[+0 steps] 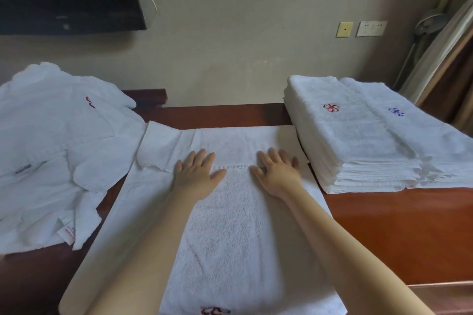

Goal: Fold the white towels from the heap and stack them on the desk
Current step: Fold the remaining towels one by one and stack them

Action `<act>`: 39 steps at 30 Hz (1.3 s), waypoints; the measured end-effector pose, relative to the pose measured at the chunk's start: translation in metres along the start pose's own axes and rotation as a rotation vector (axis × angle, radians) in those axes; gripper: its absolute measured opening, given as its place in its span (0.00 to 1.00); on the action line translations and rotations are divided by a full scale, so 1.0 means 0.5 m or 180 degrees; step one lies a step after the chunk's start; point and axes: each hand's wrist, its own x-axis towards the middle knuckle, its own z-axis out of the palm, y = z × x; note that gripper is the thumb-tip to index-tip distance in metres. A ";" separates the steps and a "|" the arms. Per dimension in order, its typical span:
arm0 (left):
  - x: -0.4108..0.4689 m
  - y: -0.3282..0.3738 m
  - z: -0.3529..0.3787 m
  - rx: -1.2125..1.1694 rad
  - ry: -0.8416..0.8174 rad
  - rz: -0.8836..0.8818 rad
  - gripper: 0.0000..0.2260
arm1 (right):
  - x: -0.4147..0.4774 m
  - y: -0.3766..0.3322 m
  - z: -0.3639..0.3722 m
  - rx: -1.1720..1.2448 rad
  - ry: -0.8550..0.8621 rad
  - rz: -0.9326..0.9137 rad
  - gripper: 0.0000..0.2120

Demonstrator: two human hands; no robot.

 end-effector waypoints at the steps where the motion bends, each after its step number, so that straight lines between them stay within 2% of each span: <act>1: -0.004 0.008 0.004 -0.0014 0.0026 -0.0060 0.31 | -0.001 0.004 -0.002 0.0000 0.0018 -0.0024 0.26; 8: -0.018 0.032 -0.014 -0.0087 0.0129 -0.0183 0.27 | -0.005 -0.004 -0.022 0.0030 0.0082 -0.0145 0.24; 11: -0.031 0.029 -0.025 -0.0165 0.0509 -0.0239 0.21 | -0.009 -0.055 -0.016 0.0023 0.0131 -0.0366 0.27; 16: -0.058 -0.015 -0.043 -0.0368 0.1238 -0.0504 0.18 | 0.004 -0.163 0.000 0.0308 0.0064 -0.0759 0.27; 19: -0.084 -0.048 -0.050 -0.0500 0.1663 -0.0870 0.15 | 0.012 -0.209 0.017 0.0419 0.0020 -0.0847 0.26; 22: -0.109 -0.080 -0.044 -0.1050 0.1853 -0.1297 0.13 | 0.008 -0.223 0.043 0.0410 0.0164 -0.1011 0.23; 25: -0.118 -0.091 -0.030 -0.1786 0.1847 -0.1663 0.22 | 0.013 -0.215 0.052 0.0349 0.0256 -0.1084 0.21; 29: -0.101 -0.087 -0.029 -0.2243 0.1528 -0.1475 0.27 | 0.016 -0.213 0.059 0.0417 0.0352 -0.1074 0.20; 32: -0.078 -0.103 -0.041 -0.1932 0.1279 -0.1619 0.27 | 0.015 -0.211 0.061 0.0418 0.0392 -0.1039 0.21; 37: -0.101 -0.124 -0.030 -0.1449 0.1454 -0.2064 0.18 | 0.017 -0.212 0.059 0.0413 0.0407 -0.0986 0.21; 39: -0.111 -0.118 -0.026 -0.1151 0.1260 -0.2136 0.20 | 0.013 -0.213 0.059 0.0401 0.0467 -0.0994 0.21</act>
